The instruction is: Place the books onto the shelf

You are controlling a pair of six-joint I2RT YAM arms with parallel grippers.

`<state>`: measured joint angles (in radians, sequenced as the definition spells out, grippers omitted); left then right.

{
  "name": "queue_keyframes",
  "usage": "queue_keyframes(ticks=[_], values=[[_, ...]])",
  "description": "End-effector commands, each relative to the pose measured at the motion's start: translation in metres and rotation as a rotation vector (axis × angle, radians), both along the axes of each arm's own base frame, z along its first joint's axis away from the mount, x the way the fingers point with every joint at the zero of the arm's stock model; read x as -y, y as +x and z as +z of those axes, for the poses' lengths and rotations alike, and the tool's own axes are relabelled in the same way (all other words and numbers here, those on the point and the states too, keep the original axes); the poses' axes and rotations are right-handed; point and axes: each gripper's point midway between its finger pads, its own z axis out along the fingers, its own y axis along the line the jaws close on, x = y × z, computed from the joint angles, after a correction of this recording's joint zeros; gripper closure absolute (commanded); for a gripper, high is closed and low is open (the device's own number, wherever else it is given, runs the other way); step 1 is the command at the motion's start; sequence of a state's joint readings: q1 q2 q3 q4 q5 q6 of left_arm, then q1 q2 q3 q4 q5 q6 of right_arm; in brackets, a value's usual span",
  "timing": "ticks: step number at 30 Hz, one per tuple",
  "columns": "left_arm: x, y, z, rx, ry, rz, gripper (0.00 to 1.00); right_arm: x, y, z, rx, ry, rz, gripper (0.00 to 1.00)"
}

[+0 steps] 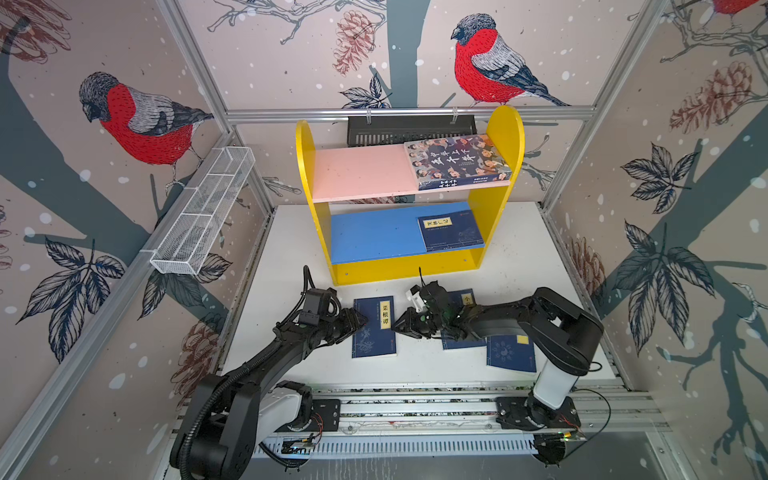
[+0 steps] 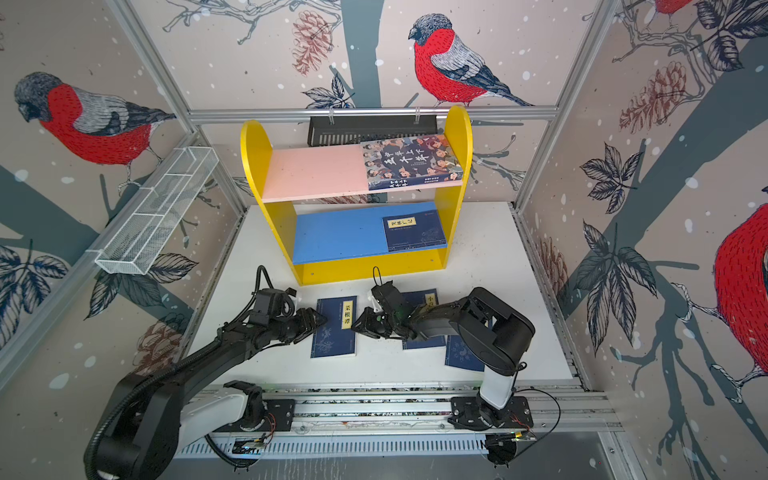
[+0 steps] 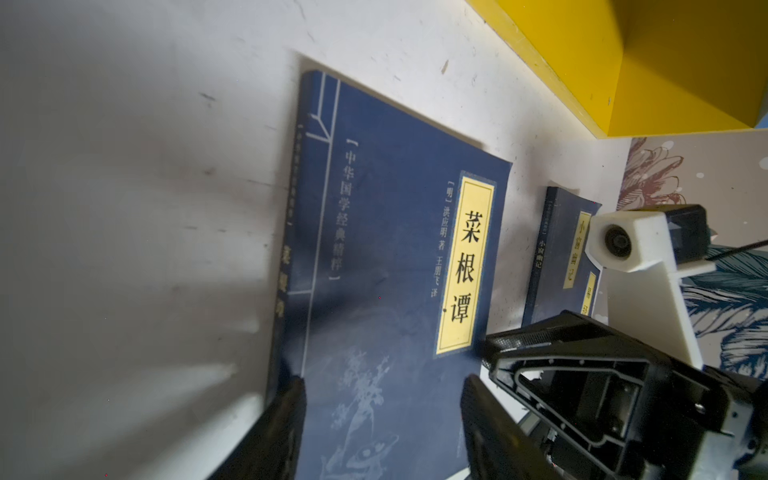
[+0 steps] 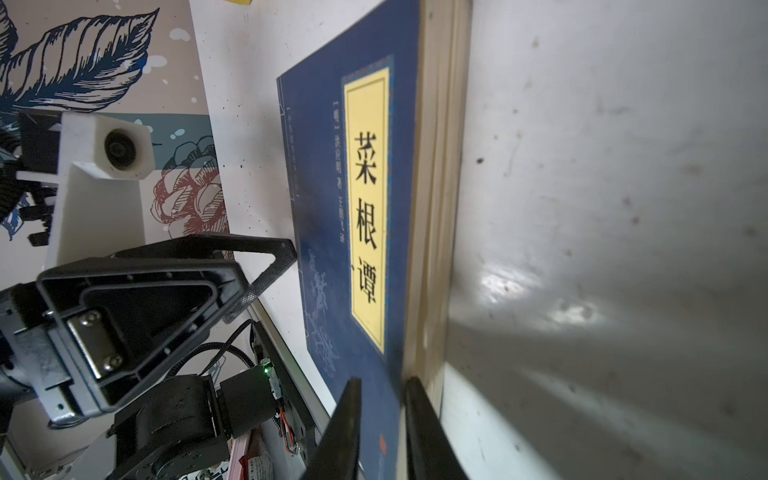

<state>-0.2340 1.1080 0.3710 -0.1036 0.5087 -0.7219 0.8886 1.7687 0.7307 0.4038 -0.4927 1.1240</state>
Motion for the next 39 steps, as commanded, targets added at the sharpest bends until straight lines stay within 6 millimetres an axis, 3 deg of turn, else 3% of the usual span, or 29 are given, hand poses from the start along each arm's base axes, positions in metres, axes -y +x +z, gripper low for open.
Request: queue_keyframes(ticks=[1,14,23,29,32,36,39], values=[[-0.016,0.009,0.002,0.043,0.097,0.032,0.39,0.001,0.001,-0.001,0.006,-0.001,-0.006,0.78],[-0.017,0.001,-0.019,-0.052,0.114,0.018,0.39,0.002,0.003,-0.005,0.007,-0.020,-0.002,0.68],[0.006,-0.003,-0.013,-0.046,-0.044,-0.019,0.39,-0.006,0.006,-0.004,0.008,0.000,0.021,0.66],[0.012,-0.002,-0.003,-0.022,-0.100,-0.023,0.40,-0.012,0.009,0.004,0.022,0.018,0.032,0.73],[0.012,0.000,0.001,-0.006,-0.104,-0.024,0.40,-0.012,0.009,0.003,0.022,0.016,0.035,0.79],[0.012,0.001,0.003,0.001,-0.103,-0.024,0.40,-0.012,0.008,0.003,0.023,0.014,0.036,0.95],[0.011,0.002,0.003,0.004,-0.099,-0.015,0.40,-0.010,0.008,0.004,0.025,0.014,0.035,0.97]])
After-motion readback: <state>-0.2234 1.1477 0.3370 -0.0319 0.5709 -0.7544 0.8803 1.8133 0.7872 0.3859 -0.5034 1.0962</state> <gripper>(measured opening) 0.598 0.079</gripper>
